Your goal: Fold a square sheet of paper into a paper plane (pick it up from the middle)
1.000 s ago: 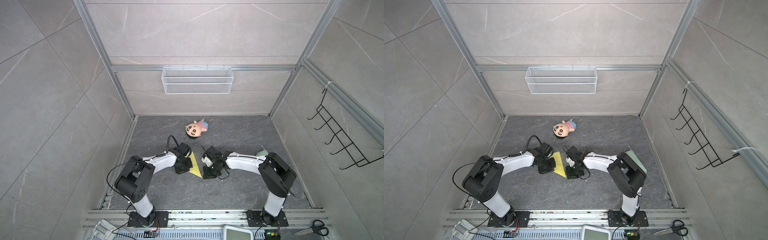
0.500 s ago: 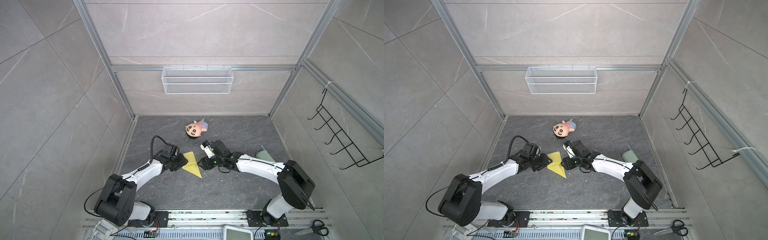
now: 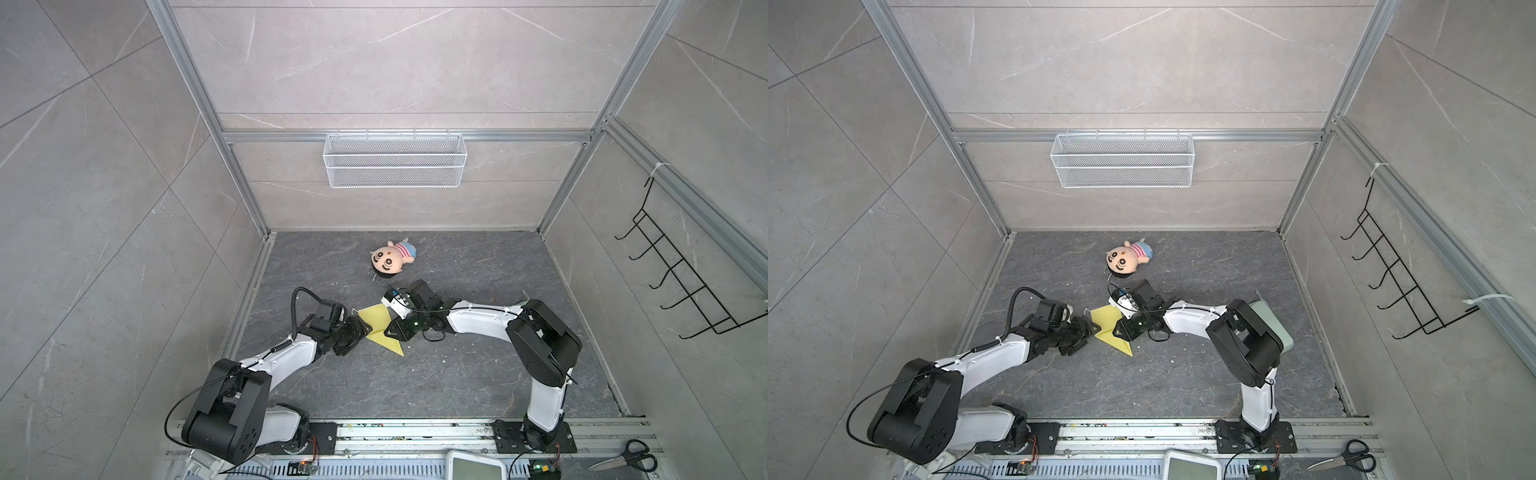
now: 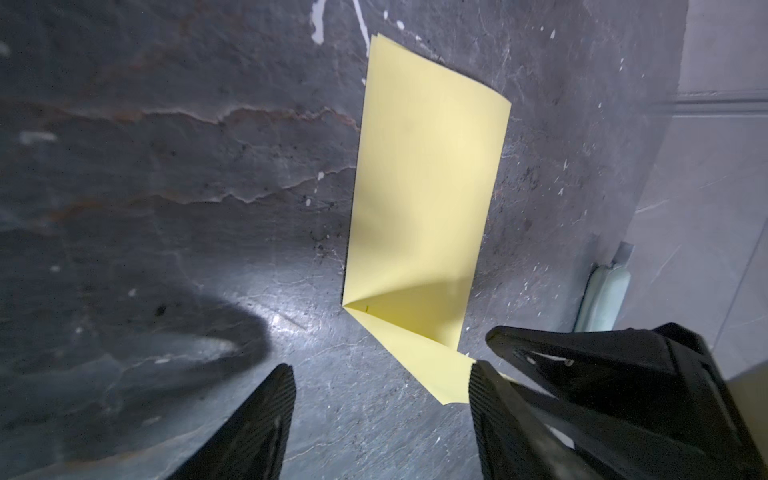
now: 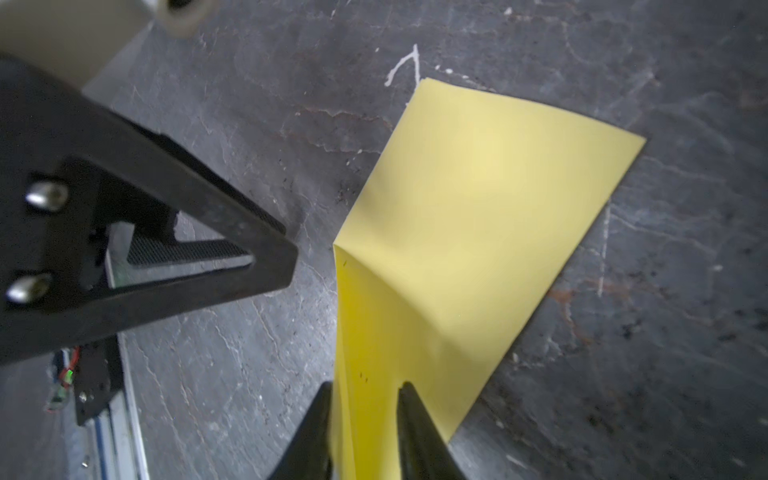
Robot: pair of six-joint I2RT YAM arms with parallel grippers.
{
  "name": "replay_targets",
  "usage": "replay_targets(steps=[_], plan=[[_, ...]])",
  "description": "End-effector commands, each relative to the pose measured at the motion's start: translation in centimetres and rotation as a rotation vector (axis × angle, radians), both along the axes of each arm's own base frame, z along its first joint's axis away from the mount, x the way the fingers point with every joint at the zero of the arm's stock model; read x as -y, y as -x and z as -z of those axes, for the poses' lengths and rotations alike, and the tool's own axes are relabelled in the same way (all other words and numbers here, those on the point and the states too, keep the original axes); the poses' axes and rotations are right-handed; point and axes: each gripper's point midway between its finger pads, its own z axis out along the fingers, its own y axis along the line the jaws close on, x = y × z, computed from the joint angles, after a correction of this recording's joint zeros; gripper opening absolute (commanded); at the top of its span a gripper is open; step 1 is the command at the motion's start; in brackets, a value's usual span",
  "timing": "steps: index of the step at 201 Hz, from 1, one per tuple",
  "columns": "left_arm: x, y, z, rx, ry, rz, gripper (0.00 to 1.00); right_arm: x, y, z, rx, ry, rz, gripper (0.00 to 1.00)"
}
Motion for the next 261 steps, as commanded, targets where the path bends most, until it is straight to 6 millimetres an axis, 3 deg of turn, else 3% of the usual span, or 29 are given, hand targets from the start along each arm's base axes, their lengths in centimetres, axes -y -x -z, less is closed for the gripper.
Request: replay_targets(steps=[1, 24, 69, 105, 164, 207, 261], plan=[[0.6, -0.5, -1.5, 0.061, 0.070, 0.016, 0.74, -0.9, -0.6, -0.7, -0.005, -0.073, -0.038, 0.13], [1.3, -0.5, -2.0, 0.112, 0.110, 0.059, 0.81, -0.7, -0.9, -0.9, -0.046, -0.134, -0.038, 0.04], [2.9, -1.1, -2.5, 0.175, 0.200, 0.124, 0.84, 0.1, -2.0, -0.1, -0.152, -0.221, 0.015, 0.05], [3.5, -1.8, -2.1, 0.175, 0.211, 0.142, 0.83, 1.2, -3.1, 2.0, -0.203, -0.178, 0.091, 0.07], [4.1, -2.7, -1.6, 0.170, 0.219, 0.158, 0.73, 2.4, -3.8, 4.0, -0.228, -0.091, 0.161, 0.15], [4.3, -3.2, -1.0, 0.160, 0.211, 0.164, 0.57, 3.0, -3.9, 5.1, -0.231, -0.043, 0.185, 0.10], [4.4, -3.7, -0.2, 0.138, 0.198, 0.164, 0.49, 3.2, -3.9, 5.5, -0.237, -0.026, 0.191, 0.10]])
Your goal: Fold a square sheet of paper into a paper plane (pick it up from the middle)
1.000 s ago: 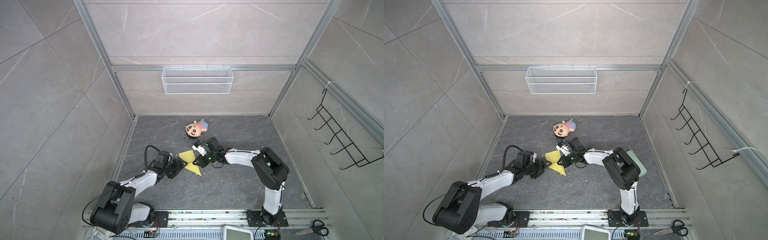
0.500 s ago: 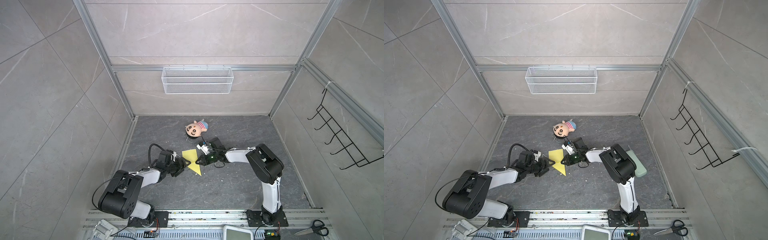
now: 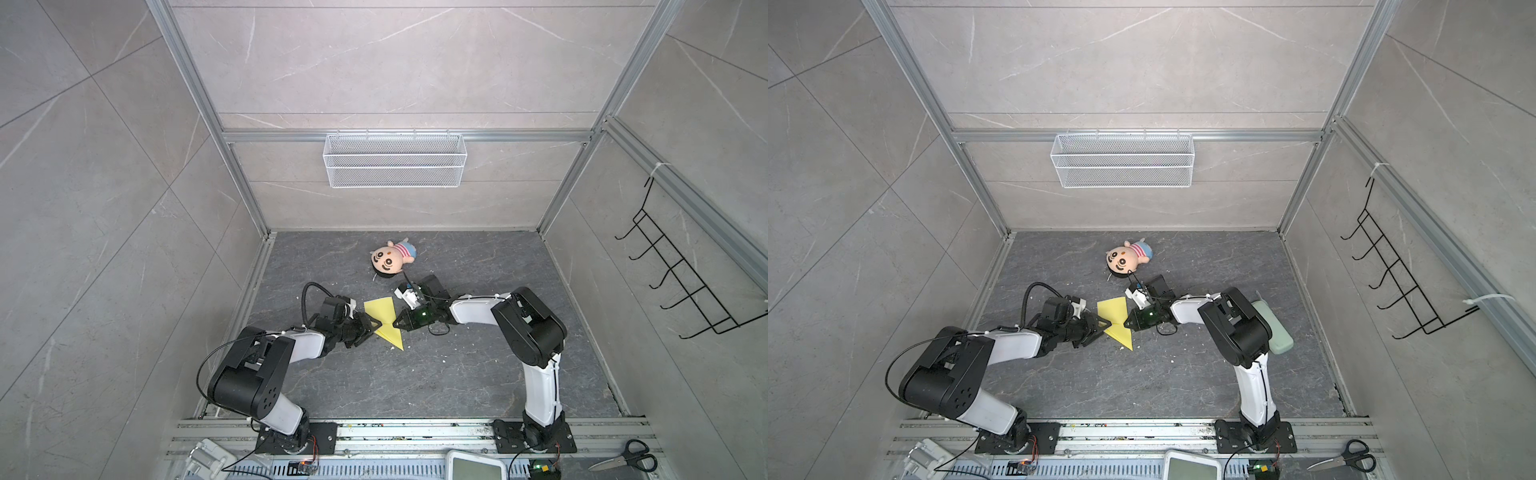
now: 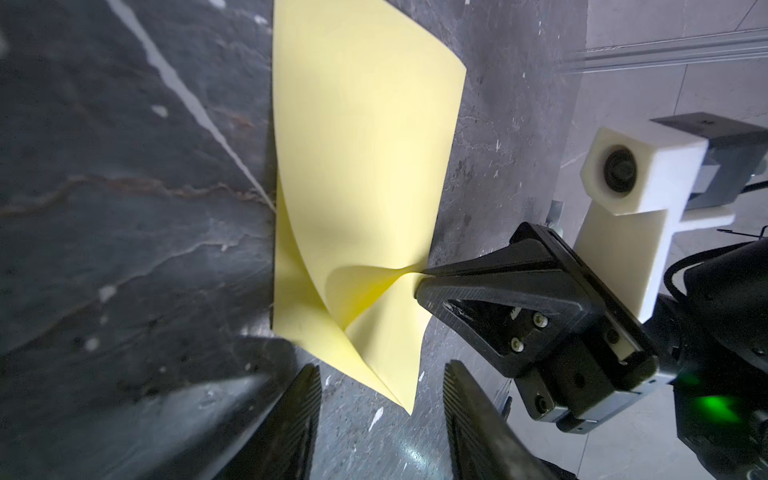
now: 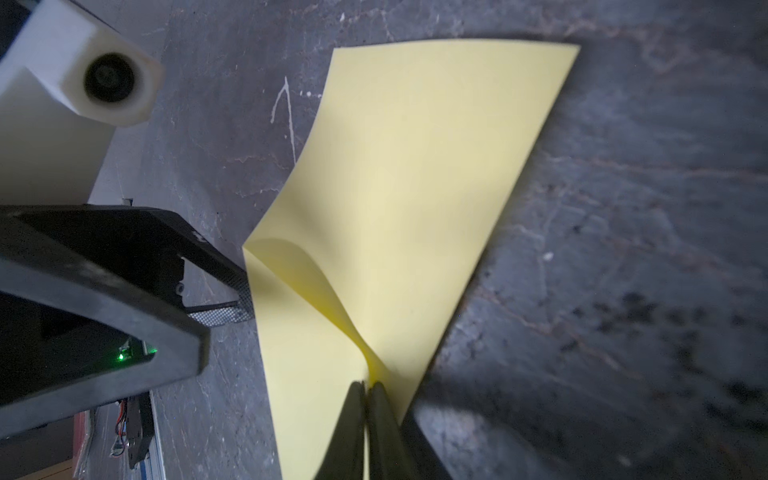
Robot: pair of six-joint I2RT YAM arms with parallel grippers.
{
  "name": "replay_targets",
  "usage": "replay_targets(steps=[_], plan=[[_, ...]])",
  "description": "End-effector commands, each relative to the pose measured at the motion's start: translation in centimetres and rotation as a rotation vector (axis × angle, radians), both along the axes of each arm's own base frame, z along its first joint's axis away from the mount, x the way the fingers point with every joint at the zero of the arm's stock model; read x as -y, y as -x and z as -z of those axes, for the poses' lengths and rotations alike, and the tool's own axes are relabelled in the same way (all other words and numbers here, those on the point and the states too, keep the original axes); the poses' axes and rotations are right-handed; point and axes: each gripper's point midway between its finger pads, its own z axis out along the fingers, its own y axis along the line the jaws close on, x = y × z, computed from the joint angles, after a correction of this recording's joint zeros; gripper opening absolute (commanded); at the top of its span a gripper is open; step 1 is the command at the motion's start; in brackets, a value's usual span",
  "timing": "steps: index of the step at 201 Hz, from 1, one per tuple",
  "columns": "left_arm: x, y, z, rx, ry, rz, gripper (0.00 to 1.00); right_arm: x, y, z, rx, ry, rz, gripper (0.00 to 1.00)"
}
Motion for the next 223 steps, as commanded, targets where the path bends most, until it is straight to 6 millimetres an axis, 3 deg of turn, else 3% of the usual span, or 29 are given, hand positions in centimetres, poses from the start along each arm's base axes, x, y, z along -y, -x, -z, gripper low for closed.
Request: replay_targets(steps=[1, 74, 106, 134, 154, 188, 223], plan=[[0.6, -1.3, -1.2, 0.054, 0.020, 0.024, 0.49, 0.9, 0.0, 2.1, -0.037, 0.066, 0.023, 0.10], [0.9, -2.0, -0.3, 0.016, 0.009, 0.030, 0.31, 0.9, -0.2, 1.8, -0.028, 0.061, 0.028, 0.11], [1.0, -2.0, 0.1, 0.000, 0.013, 0.027, 0.26, 0.6, -0.7, 0.2, 0.011, 0.031, 0.031, 0.15], [1.2, -2.3, -0.1, 0.003, 0.020, 0.030, 0.15, 0.6, -1.5, -3.0, 0.097, -0.016, 0.057, 0.27], [1.3, -2.6, -0.4, 0.003, 0.026, 0.024, 0.08, 1.5, -2.0, -5.3, 0.188, -0.025, 0.100, 0.42], [1.6, -3.3, -1.6, 0.021, 0.038, -0.004, 0.06, 5.1, -2.2, -7.5, 0.391, 0.051, 0.200, 0.61], [2.7, -4.0, -3.0, 0.030, 0.030, -0.079, 0.06, 7.8, -1.5, -8.7, 0.553, 0.119, 0.230, 0.70]])
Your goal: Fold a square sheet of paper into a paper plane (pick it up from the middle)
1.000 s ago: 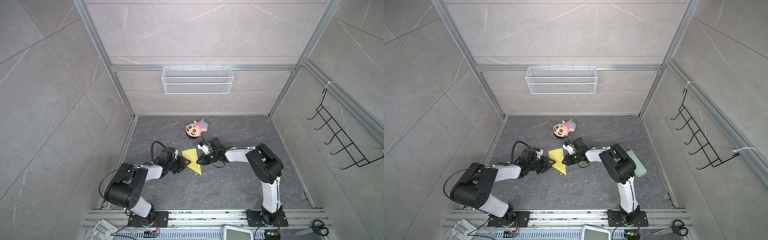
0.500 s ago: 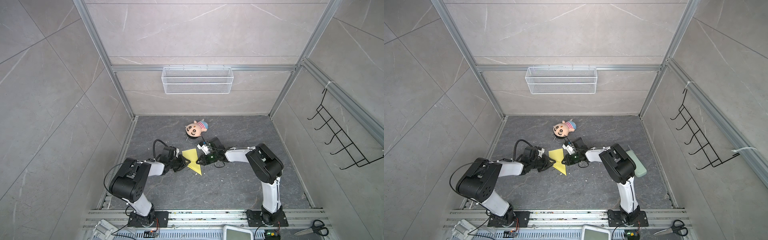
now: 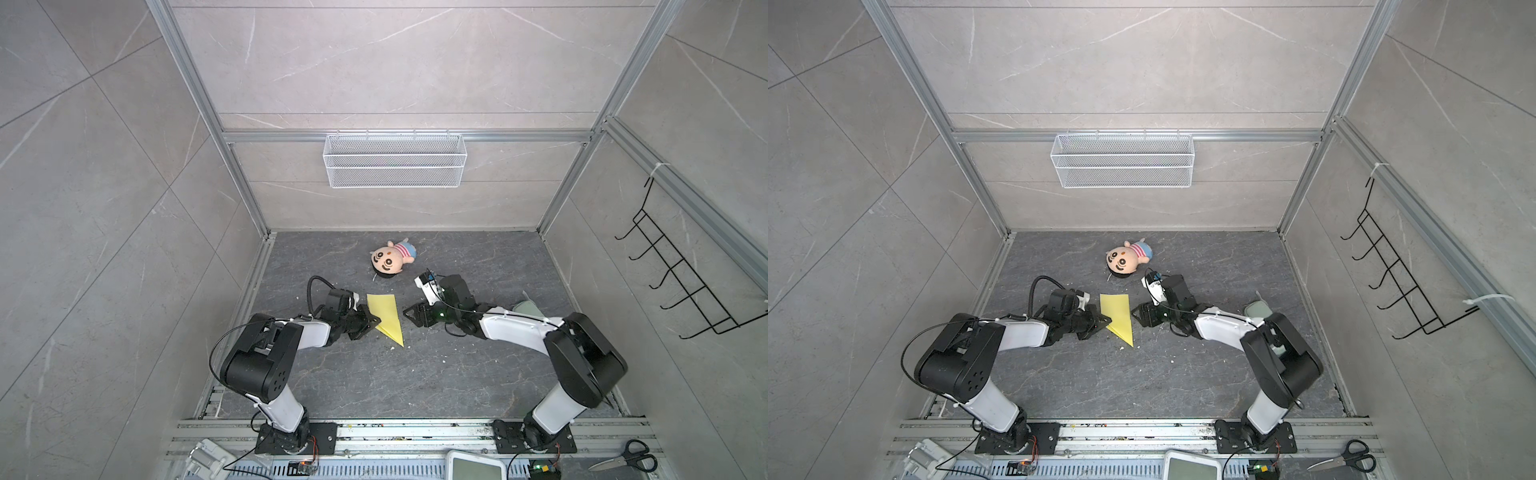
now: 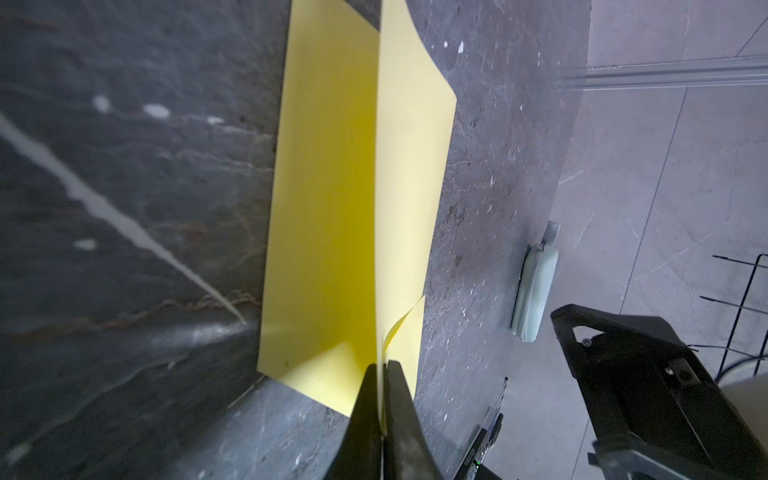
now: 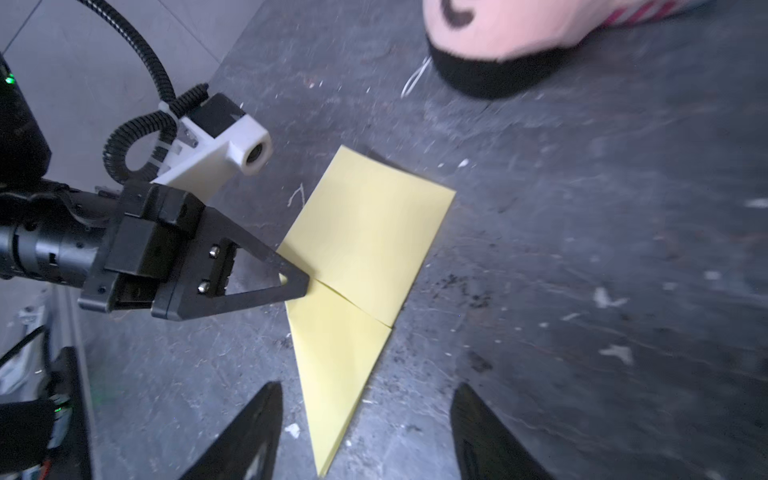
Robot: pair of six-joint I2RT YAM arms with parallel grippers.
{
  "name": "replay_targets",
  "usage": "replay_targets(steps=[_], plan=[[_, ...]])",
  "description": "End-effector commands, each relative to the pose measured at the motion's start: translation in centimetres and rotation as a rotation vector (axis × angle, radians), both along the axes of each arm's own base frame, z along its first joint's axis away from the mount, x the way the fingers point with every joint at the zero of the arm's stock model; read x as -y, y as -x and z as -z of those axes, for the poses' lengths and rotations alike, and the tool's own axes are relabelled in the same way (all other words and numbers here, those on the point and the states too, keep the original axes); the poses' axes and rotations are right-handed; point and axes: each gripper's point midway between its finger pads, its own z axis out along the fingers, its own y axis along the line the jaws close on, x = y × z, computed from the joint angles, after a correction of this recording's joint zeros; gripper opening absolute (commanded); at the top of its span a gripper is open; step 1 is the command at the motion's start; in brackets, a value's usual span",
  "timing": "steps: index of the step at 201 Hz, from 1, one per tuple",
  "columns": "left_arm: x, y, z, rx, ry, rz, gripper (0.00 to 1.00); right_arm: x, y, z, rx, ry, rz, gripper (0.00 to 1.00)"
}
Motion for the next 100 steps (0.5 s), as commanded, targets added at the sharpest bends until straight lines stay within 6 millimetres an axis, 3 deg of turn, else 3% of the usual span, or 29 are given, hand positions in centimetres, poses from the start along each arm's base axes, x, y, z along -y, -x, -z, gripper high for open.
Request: replay_targets(steps=[1, 32, 66, 100], plan=[[1.4, -1.4, -3.0, 0.055, 0.024, -0.058, 0.06, 1.9, -0.6, -0.5, 0.149, 0.084, 0.050, 0.70], [2.8, -1.8, -4.0, 0.043, -0.014, -0.139, 0.05, 1.6, 1.0, -0.1, 0.292, 0.165, -0.008, 0.65], [3.7, -1.4, -3.5, -0.021, -0.097, -0.198, 0.06, -0.2, 2.8, 2.2, 0.363, 0.253, -0.118, 0.51], [3.7, -0.7, -2.5, -0.088, -0.149, -0.210, 0.06, -1.2, 3.5, 3.7, 0.446, 0.300, -0.168, 0.48]])
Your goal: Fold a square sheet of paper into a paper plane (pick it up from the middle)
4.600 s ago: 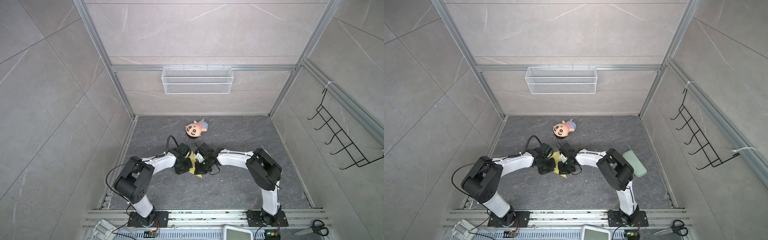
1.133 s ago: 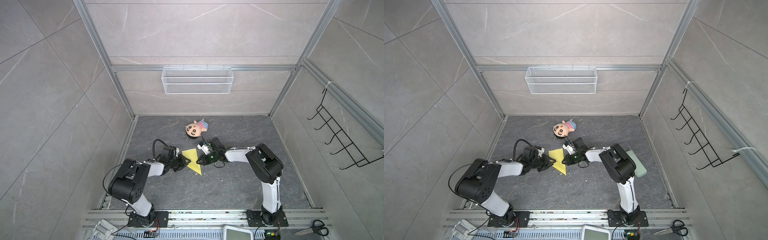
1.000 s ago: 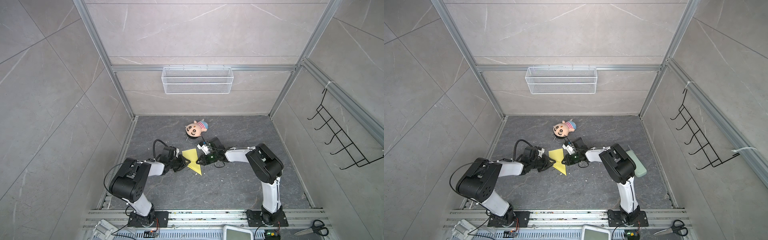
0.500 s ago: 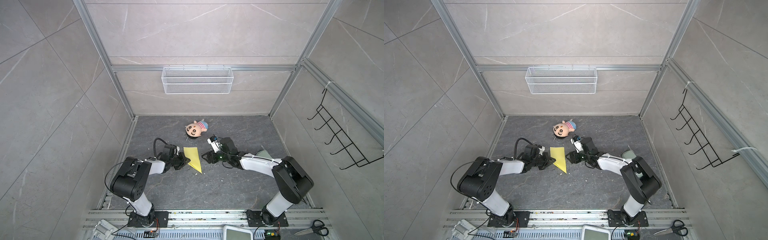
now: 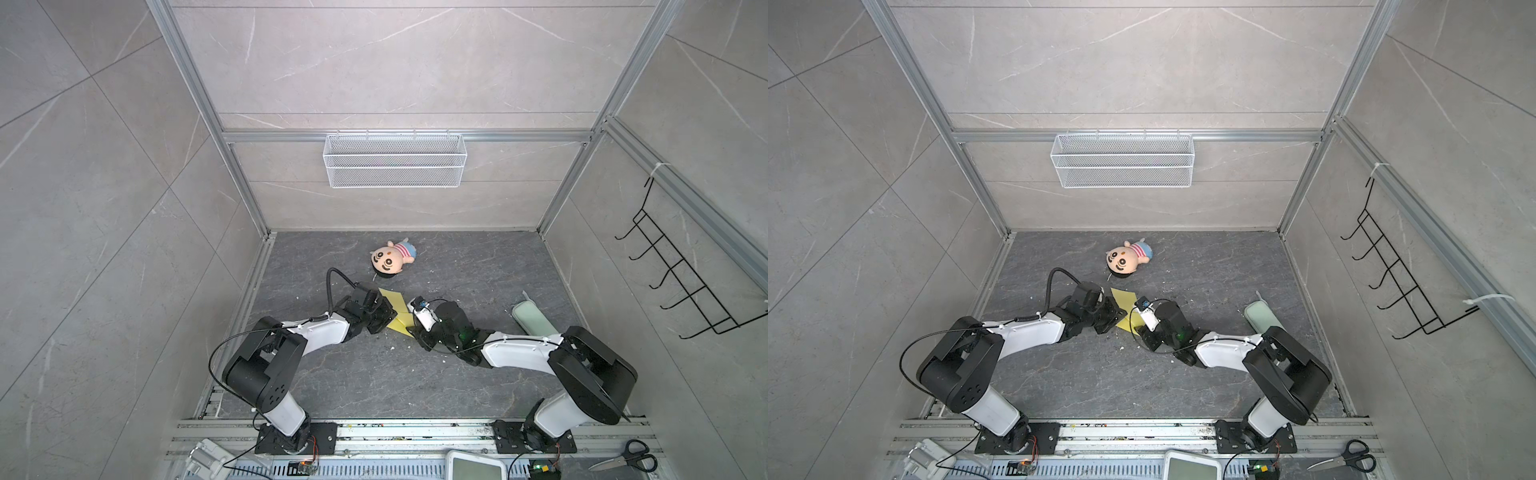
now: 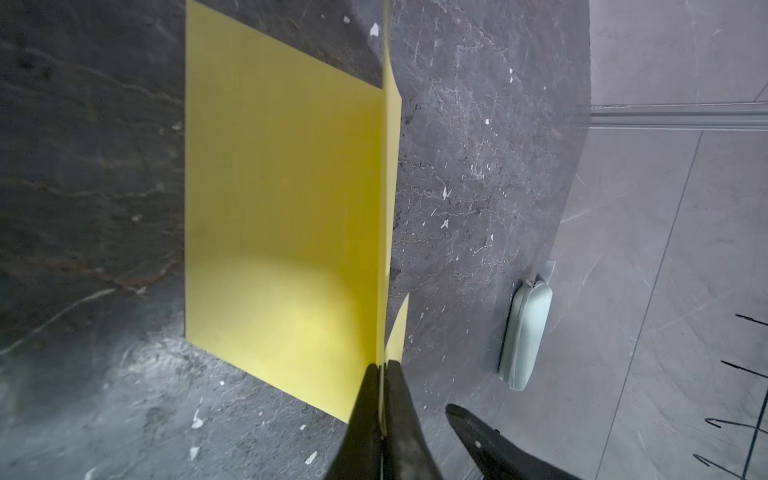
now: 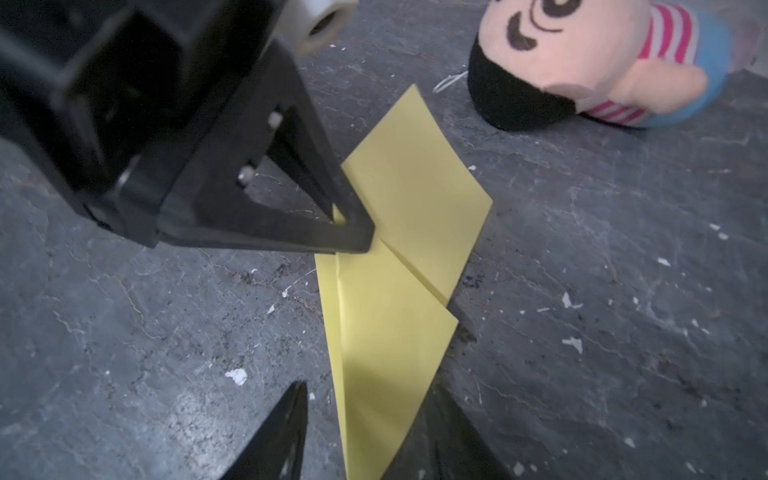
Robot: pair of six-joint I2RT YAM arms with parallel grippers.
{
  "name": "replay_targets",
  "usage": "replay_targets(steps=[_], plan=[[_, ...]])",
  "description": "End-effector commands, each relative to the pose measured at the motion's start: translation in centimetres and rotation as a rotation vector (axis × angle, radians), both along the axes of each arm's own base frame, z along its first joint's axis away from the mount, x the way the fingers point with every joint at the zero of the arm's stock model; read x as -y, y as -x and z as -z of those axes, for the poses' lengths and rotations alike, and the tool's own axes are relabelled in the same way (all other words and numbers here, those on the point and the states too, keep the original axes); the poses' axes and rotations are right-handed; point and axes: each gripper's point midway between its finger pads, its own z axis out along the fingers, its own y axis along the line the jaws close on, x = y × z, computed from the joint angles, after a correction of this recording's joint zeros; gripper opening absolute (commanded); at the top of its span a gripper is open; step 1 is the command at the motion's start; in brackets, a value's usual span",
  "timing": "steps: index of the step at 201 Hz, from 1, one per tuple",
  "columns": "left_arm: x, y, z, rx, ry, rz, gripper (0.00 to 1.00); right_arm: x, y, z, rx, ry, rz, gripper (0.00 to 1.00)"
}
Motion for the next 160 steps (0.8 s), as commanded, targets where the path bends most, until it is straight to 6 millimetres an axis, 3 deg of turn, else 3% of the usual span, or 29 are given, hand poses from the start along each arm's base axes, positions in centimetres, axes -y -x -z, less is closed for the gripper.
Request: replay_targets(steps=[1, 31, 104, 160], plan=[[-1.1, 0.0, 0.6, -0.061, -0.055, -0.074, 0.06, -0.2, -0.6, 0.8, 0.099, 0.060, -0.022, 0.47], [-1.0, 0.3, 0.9, -0.084, -0.062, -0.070, 0.06, -1.6, 0.1, 2.0, 0.125, 0.074, -0.081, 0.44], [-0.8, 0.5, 1.1, -0.109, -0.059, -0.070, 0.08, -3.2, -0.2, 3.2, 0.169, 0.076, -0.111, 0.37], [-0.8, 0.6, 1.0, -0.121, -0.046, -0.076, 0.10, -3.5, -0.6, 4.2, 0.170, 0.088, -0.102, 0.30]])
